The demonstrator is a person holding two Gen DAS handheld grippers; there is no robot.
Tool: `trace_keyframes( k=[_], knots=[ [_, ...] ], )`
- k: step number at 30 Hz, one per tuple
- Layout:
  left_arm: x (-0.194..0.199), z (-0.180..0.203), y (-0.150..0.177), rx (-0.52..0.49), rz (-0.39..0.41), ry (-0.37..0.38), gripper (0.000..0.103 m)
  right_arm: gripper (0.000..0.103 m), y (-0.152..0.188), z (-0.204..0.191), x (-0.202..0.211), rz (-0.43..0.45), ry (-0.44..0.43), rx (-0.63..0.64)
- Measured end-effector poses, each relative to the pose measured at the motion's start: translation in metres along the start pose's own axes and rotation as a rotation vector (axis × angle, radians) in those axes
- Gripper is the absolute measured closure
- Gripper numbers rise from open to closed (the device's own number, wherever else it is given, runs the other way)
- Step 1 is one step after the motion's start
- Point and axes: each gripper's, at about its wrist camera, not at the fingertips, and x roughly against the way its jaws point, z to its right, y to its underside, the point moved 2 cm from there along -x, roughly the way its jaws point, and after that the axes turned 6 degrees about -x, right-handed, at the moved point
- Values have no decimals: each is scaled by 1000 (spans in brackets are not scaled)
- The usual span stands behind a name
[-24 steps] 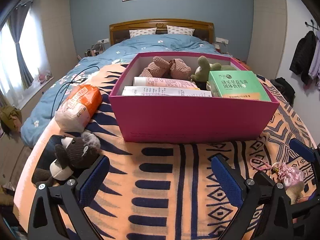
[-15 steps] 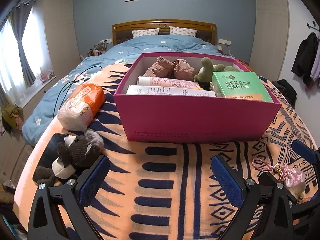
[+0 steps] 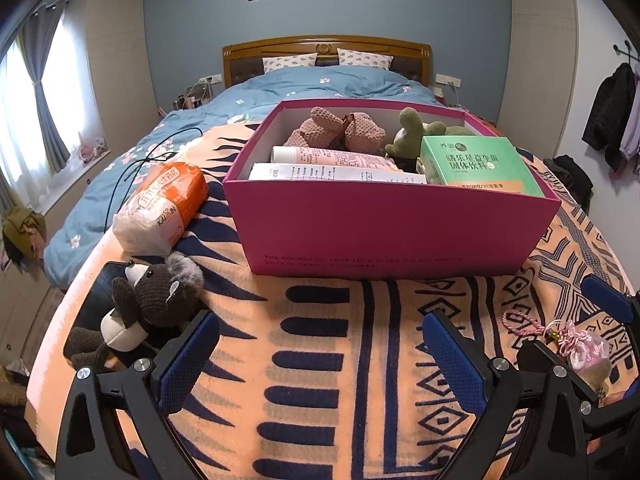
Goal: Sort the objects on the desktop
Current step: 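Move both grippers down toward the pink drawstring pouch on the bedspread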
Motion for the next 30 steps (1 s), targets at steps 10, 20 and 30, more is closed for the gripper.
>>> trace_keyframes(
  k=[10, 20, 30],
  knots=[
    [1, -1, 1, -3, 1, -5, 0, 0, 1, 1, 0, -9, -16, -3],
    [3, 8, 3, -5, -12, 41, 0, 0, 3, 9, 10, -17, -35, 0],
    [4, 60, 1, -132, -36, 144, 0, 0, 14, 74, 35, -49, 33, -79]
  ],
)
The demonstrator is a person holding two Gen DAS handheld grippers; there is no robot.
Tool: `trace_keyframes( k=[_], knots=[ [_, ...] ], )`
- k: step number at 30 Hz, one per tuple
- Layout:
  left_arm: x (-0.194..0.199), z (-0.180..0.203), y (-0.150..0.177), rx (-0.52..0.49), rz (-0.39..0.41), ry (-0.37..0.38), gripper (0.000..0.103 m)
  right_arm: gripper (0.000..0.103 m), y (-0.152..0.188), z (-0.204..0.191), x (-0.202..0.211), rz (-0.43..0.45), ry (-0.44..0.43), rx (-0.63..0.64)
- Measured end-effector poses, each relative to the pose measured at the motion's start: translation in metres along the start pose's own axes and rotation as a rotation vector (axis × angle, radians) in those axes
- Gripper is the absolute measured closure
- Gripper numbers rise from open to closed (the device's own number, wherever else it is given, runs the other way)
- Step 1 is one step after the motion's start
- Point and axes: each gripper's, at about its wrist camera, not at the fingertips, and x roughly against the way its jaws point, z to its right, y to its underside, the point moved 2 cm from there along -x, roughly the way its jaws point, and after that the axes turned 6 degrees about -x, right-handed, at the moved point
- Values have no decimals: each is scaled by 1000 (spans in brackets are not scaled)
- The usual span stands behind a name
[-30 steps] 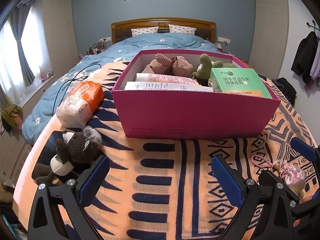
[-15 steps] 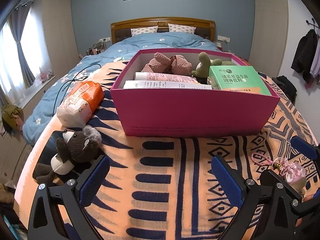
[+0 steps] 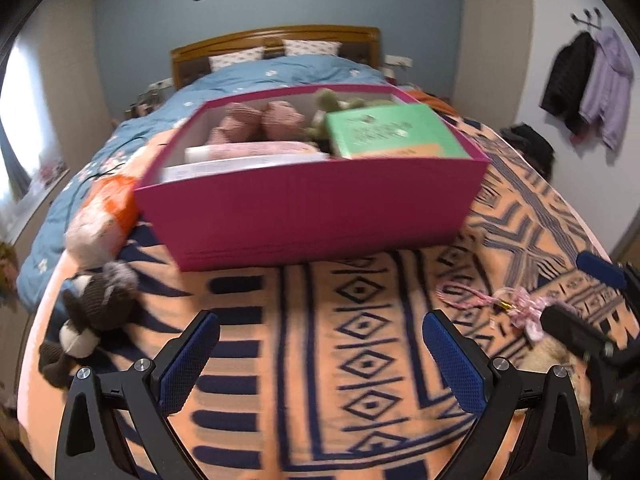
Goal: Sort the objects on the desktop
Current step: 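Move both grippers down toward the pink drawstring pouch on the bedspread, then close both grippers on the neck of the pink drawstring pouch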
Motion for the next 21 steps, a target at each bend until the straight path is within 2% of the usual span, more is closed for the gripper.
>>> trace_keyframes(
  k=[10, 15, 18, 20, 21],
  knots=[
    [-18, 55, -12, -112, -66, 92, 0, 0, 20, 71, 1, -97, 51, -123],
    [-35, 84, -17, -170, -111, 130, 0, 13, 36, 94, -5, -174, 16, -190],
    [-41, 100, -20, -213, -109, 141, 0, 21, 44, 104, -4, -193, -23, -240],
    [-46, 110, -23, -242, -107, 144, 0, 35, 48, 108, -5, -205, -63, -274],
    [-48, 114, -24, -252, -111, 152, 0, 38, 49, 107, -5, -212, -85, -282]
  ],
)
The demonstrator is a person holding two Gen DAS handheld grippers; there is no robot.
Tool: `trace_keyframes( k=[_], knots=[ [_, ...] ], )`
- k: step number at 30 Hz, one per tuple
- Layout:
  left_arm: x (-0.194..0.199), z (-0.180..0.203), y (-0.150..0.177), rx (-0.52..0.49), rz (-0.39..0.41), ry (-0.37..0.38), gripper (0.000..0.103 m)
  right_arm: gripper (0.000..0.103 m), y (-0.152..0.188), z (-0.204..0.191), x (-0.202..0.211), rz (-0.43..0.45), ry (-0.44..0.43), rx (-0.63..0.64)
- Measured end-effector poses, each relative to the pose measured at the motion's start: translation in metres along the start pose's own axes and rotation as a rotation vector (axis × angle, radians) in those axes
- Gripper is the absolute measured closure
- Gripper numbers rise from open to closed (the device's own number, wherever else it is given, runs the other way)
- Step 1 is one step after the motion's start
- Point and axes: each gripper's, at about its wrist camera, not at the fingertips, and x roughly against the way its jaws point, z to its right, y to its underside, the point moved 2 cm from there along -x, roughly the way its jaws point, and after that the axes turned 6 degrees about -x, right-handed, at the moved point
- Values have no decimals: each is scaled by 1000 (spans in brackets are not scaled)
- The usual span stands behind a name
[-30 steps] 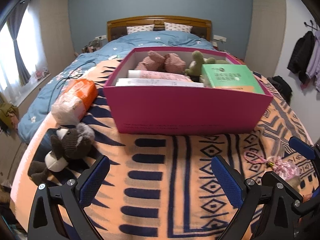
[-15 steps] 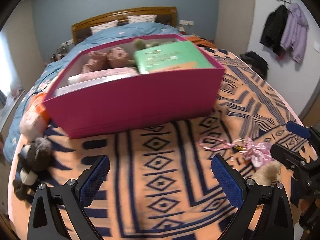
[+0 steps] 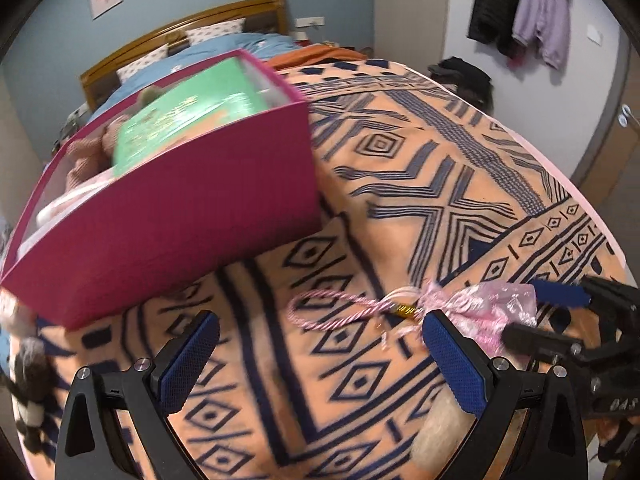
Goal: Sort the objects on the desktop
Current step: 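Close both grippers on the neck of the pink drawstring pouch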
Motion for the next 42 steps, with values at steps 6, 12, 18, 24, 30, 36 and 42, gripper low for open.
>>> trace_keyframes(
  k=[6, 12, 18, 24, 30, 36, 42],
  knots=[
    [-13, 7, -4, -25, -28, 30, 0, 57, 0, -4, -2, -5, -31, 31],
    [-17, -4, -3, 5, -41, 34, 0, 73, -21, -7, -15, 3, -25, 102],
    [-16, -9, 4, 20, -65, 105, 1, 73, -31, -9, -25, 5, -44, 108],
    [-16, -2, 6, -1, -69, 208, 1, 57, -21, 1, -16, -26, -53, 73],
    [-22, 4, 0, -1, -74, 260, 2, 74, -17, -3, -19, -32, -89, 71],
    [-27, 12, -1, -19, -76, 288, 18, 77, -21, -6, -22, -22, -86, 80],
    [-23, 18, -1, -45, -73, 349, 38, 64, -20, -7, -20, -35, -65, 91]
  ],
)
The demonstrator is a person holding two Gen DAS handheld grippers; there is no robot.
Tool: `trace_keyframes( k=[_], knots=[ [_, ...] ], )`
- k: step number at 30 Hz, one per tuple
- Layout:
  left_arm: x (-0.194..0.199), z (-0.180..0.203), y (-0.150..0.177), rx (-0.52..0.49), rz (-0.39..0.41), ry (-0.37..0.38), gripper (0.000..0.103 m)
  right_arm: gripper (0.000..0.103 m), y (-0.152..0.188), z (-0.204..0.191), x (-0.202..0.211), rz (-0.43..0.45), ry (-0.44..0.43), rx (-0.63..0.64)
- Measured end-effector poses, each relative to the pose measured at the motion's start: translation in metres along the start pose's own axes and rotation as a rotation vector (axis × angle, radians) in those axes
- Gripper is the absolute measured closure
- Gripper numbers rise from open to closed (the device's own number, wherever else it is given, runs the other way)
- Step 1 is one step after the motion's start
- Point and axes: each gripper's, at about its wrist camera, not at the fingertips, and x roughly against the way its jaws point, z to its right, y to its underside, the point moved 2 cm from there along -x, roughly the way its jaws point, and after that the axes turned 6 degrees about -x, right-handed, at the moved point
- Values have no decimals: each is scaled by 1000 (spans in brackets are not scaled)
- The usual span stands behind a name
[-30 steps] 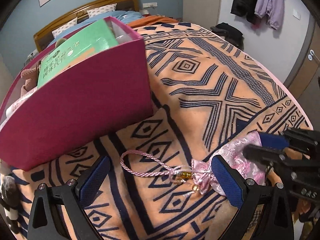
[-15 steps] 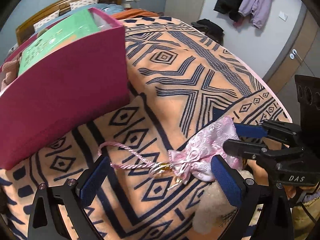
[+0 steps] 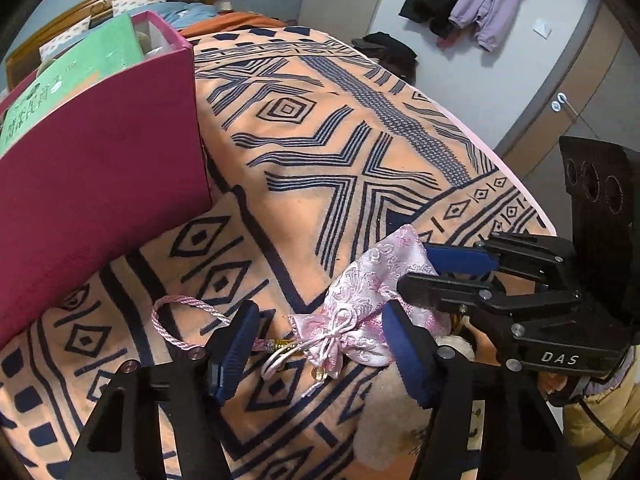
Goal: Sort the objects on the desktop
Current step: 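Close both grippers on the neck of the pink drawstring pouch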
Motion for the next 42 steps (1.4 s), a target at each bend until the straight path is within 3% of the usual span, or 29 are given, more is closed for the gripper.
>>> trace_keyframes(
  k=[8, 9, 10, 13, 15, 20, 33, 39, 42],
  knots=[
    [4, 0, 6, 1, -11, 60, 40, 62, 5, 4, 2, 1, -34, -23],
    [4, 1, 6, 4, -16, 83, 42, 62, 5, 5, 1, -1, -35, -26],
    [2, 1, 7, 13, -25, 101, 51, 62, 5, 4, 1, 0, -38, -26],
    [-1, 0, 6, 21, -39, 111, 52, 63, 5, 3, 0, -3, -45, -21],
    [-1, 0, 6, 32, -44, 115, 54, 74, 5, 2, -1, -7, -59, -13],
    [5, -3, 4, 65, -31, 136, 63, 88, 4, -4, 0, 17, -65, -8],
    [33, -9, -2, 70, 86, 64, 65, 91, -11, -27, 8, 73, -91, 38],
    [9, -22, 8, 87, -5, 28, 65, 89, -11, -19, -11, 23, -63, 24],
    [4, -24, 13, 98, -28, 44, 65, 85, -8, -13, -14, 2, -60, 9]
  ],
)
